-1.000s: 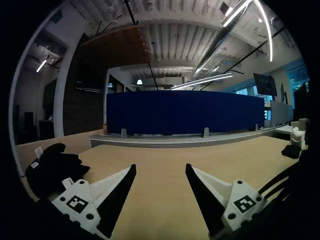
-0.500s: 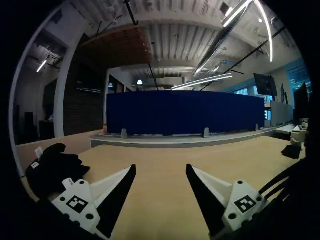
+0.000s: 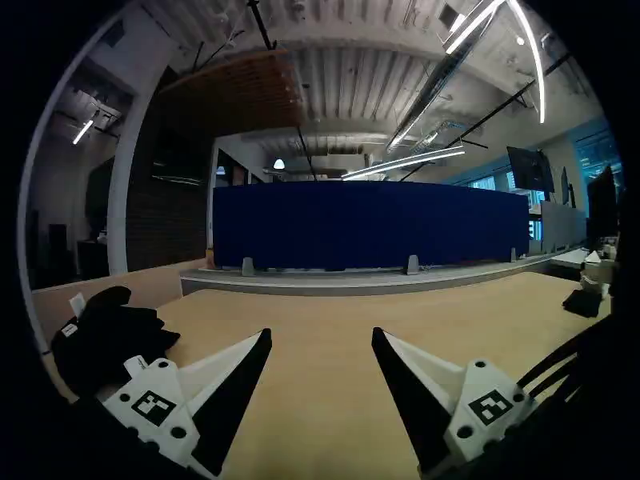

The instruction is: Fold towel

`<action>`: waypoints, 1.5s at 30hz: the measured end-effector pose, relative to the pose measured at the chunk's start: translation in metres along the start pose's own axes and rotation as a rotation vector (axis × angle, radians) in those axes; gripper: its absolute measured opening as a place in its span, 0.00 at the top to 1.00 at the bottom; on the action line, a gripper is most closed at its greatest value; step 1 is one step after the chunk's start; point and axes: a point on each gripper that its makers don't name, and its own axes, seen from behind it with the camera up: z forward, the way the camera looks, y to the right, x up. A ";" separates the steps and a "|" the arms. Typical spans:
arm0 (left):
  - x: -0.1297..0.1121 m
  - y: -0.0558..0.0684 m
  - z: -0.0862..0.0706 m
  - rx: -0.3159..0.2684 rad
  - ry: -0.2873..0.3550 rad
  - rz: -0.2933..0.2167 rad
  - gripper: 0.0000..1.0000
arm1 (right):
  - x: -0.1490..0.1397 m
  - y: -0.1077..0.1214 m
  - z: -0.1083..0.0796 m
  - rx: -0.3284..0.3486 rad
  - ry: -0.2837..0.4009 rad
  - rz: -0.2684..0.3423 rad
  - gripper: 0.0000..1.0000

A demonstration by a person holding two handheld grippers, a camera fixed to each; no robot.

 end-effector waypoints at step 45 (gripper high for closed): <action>0.000 0.000 0.000 0.000 0.000 0.000 0.07 | -0.015 -0.007 0.003 -0.013 -0.003 -0.094 0.00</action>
